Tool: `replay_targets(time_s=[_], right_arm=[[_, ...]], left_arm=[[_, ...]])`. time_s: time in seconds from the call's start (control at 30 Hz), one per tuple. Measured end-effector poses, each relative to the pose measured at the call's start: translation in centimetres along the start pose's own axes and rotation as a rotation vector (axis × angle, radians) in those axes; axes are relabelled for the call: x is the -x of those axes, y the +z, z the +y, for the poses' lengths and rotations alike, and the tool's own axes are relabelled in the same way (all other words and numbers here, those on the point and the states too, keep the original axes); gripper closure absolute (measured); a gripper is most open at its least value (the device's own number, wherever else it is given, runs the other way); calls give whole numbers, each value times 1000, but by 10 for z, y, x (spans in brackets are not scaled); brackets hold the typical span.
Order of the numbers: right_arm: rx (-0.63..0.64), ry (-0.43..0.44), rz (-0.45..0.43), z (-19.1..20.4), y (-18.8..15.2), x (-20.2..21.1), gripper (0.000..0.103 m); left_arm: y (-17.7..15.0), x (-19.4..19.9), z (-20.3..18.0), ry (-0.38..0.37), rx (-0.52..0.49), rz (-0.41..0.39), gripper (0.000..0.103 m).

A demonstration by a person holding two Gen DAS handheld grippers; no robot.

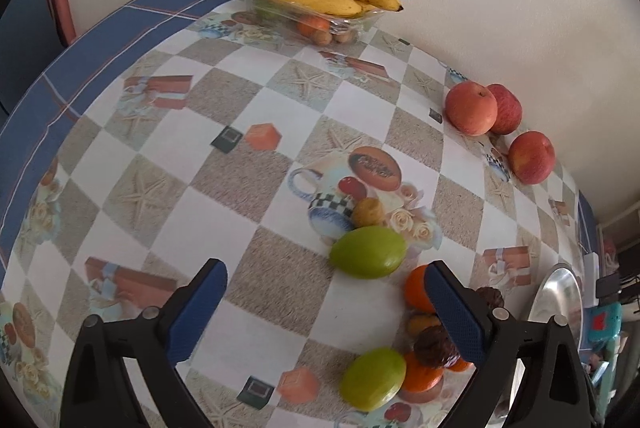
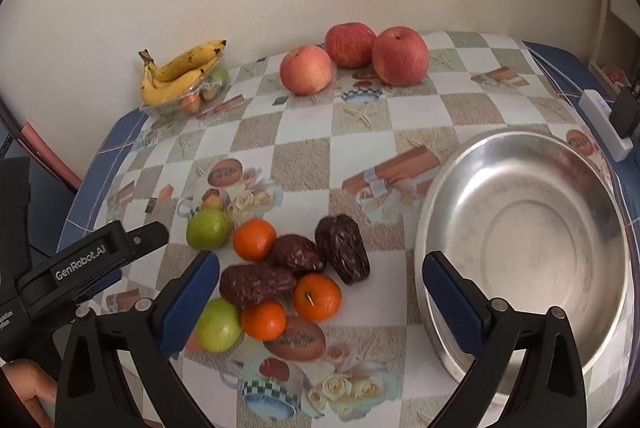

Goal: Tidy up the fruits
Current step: 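Grasp the green pear with the left gripper while the right gripper grasps a dried date, then carry pear and date to the steel plate and open both grippers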

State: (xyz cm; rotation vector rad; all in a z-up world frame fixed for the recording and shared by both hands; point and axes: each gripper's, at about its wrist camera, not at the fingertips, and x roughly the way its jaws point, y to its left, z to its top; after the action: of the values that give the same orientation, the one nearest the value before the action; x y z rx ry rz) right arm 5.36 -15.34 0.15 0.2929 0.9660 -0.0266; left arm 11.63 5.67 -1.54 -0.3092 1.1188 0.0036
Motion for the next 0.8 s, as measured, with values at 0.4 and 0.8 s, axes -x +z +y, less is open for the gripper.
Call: replay_targets(time_s=[0.4,0.8], right_arm=[[3,3,106,-9,9,-47,50],[-121,66,138,-31,2,-60,69]], left_arm=[[5,-44,-26,-17,-66,77,23],[7,-50,-13,-46,-1,107,45]])
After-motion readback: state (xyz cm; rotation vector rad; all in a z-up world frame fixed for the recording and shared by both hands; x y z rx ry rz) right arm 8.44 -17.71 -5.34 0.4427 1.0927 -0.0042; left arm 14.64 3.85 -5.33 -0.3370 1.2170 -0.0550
